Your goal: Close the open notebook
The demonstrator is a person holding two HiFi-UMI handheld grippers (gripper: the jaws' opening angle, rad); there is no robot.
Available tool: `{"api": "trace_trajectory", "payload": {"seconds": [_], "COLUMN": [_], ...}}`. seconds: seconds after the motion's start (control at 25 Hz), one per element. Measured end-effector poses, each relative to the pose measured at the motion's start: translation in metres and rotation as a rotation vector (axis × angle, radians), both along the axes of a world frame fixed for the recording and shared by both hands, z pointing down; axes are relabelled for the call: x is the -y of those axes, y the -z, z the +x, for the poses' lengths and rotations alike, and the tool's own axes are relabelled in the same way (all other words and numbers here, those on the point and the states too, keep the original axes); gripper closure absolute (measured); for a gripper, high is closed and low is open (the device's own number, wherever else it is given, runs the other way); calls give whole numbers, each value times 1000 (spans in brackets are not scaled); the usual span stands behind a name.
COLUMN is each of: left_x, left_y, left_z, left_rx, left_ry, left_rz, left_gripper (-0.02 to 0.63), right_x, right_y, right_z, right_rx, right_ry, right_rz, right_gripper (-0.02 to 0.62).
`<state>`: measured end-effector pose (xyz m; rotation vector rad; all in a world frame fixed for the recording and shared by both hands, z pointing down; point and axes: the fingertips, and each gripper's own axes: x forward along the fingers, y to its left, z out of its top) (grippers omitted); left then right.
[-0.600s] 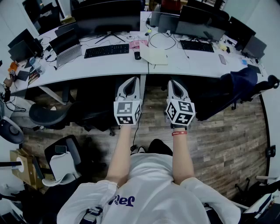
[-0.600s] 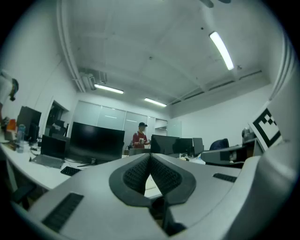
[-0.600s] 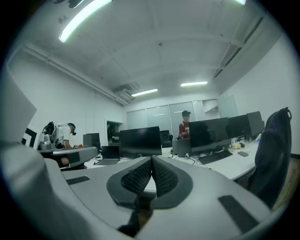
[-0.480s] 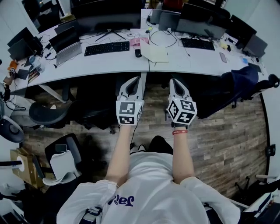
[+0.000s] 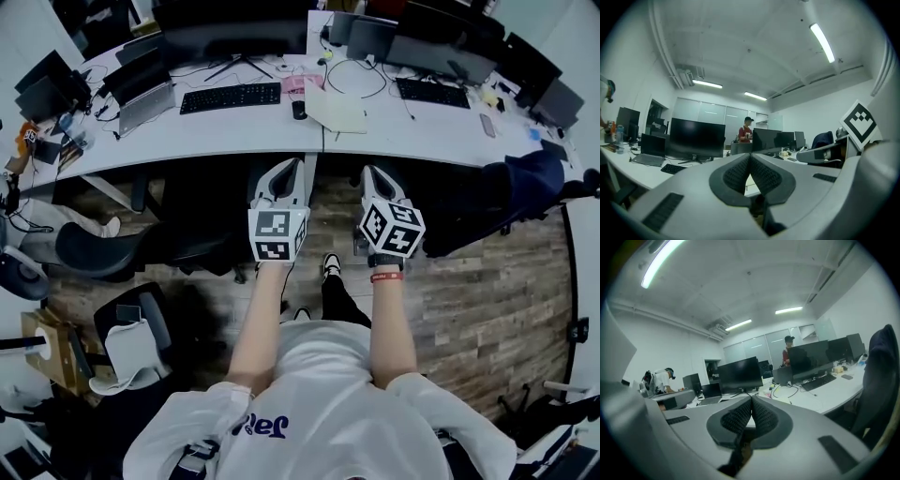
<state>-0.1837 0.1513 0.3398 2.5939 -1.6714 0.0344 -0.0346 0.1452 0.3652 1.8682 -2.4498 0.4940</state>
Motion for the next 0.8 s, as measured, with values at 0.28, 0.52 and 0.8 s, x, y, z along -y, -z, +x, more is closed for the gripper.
{"api": "trace_trajectory", "payload": {"seconds": [0.28,0.52,0.8], "left_x": [63,116,175], "left_y": [5,-9,-9], "left_z": [13,30,41], "left_rx": [13,16,-14], "left_ry": [30,50,99], "left_rz": [-47,-79,-95], "left_gripper": [587,588,587], "right_x": [71,130,196], "right_y": [12,5,4], "right_z": [2,17,28], "right_rx": [33,52,34], "right_ry": [39,70,93], "right_rz": [16,3,4], "right_gripper": [580,581,581]}}
